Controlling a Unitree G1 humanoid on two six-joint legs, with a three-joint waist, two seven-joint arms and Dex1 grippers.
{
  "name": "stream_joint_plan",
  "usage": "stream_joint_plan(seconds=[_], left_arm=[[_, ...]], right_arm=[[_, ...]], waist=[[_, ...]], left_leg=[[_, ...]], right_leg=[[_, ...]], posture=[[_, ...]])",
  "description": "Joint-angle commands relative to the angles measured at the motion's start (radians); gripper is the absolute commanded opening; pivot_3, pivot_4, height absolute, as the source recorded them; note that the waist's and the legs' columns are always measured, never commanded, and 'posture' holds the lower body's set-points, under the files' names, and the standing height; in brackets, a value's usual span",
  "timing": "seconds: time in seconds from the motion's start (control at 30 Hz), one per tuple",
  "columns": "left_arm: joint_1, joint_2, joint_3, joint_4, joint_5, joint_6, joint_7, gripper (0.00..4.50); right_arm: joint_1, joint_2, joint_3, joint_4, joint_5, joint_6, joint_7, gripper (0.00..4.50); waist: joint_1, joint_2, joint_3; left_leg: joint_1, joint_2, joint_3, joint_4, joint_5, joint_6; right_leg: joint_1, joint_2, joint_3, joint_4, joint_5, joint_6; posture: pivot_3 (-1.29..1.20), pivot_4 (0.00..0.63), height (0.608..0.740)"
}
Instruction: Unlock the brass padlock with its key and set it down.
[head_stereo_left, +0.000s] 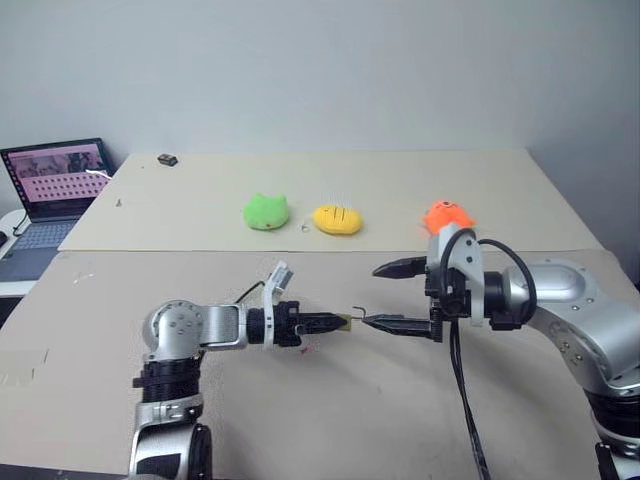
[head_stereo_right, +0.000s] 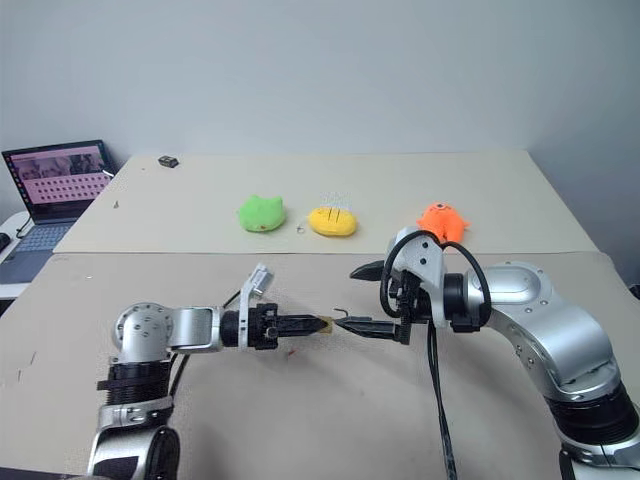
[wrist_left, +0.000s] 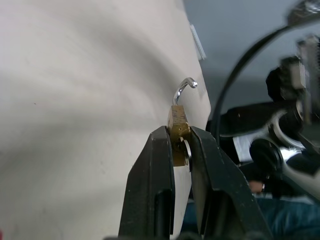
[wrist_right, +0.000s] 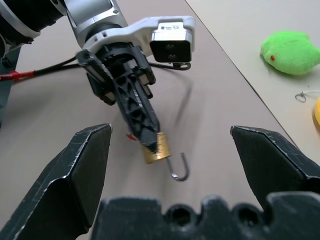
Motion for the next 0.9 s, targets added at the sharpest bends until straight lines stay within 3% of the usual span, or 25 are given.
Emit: stream_joint_plan(seconds=[0.03,0.3,0.37,0.53,0.67,0.8,0.9], left_arm=[[-0.005,-0.045,0.037,0.035,-0.008,0.003,0.149,0.03],[0.017,-0.095,0.07,0.066,-0.053,0.003,0.354,0.03],[0.021,-0.071,0.069,0.073,-0.083,0.003,0.378,1.02],[0.041,0.042,0.046,0.071,-0.189,0.003,0.402,2.74],[0.036,0.21,0.096,0.099,-0.224,0.003,0.408,4.25],[0.005,0.35,0.127,0.087,-0.232,0.003,0.353,4.42],[0.024,0.463,0.066,-0.034,-0.194,-0.065,0.168,4.42]], right_arm=[[-0.006,0.002,-0.009,-0.031,-0.014,-0.032,-0.022,4.47],[-0.007,0.002,-0.01,-0.038,-0.015,-0.028,-0.042,4.47],[-0.01,0.003,-0.007,-0.037,-0.019,-0.03,-0.044,4.5],[-0.017,0.003,0.002,-0.03,-0.025,-0.034,-0.045,4.5],[-0.025,0.006,0.015,-0.013,-0.034,-0.042,-0.039,4.5],[-0.051,0.011,0.041,0.018,-0.041,-0.057,-0.015,4.5],[-0.063,0.014,0.051,0.038,-0.04,-0.061,0.004,4.5]], waist=[[-0.003,0.0,0.0],[-0.004,0.0,0.0],[-0.004,0.0,0.0],[-0.012,-0.001,0.0],[-0.018,-0.002,0.001],[-0.021,-0.003,0.002],[-0.015,-0.002,0.004]], left_leg=[[0.0,0.0,0.0,0.0,0.0,0.0],[0.0,0.0,-0.003,-0.007,0.007,-0.011],[0.0,-0.001,-0.004,-0.007,0.007,-0.012],[0.0,-0.001,-0.004,-0.007,0.008,-0.013],[0.003,0.001,-0.005,-0.008,0.009,-0.016],[0.01,0.001,-0.008,-0.01,0.009,-0.016],[0.013,0.001,-0.01,-0.01,0.009,-0.016]], right_leg=[[0.0,0.0,0.0,0.0,0.0,0.0],[-0.001,0.001,0.0,0.001,0.0,0.0],[0.0,0.0,0.0,0.0,0.0,0.0],[0.0,0.001,-0.001,0.001,-0.001,0.001],[0.0,0.002,-0.001,0.002,-0.001,0.001],[0.001,0.006,0.0,0.003,-0.001,0.001],[0.0,0.007,-0.001,0.003,-0.001,0.001]], posture=[[0.0,0.15,0.65],[0.0,0.15,0.65],[0.0,0.15,0.65],[0.0,0.15,0.65],[0.0,0.15,0.65],[0.0,0.15,0.65],[0.0,0.15,0.65]])
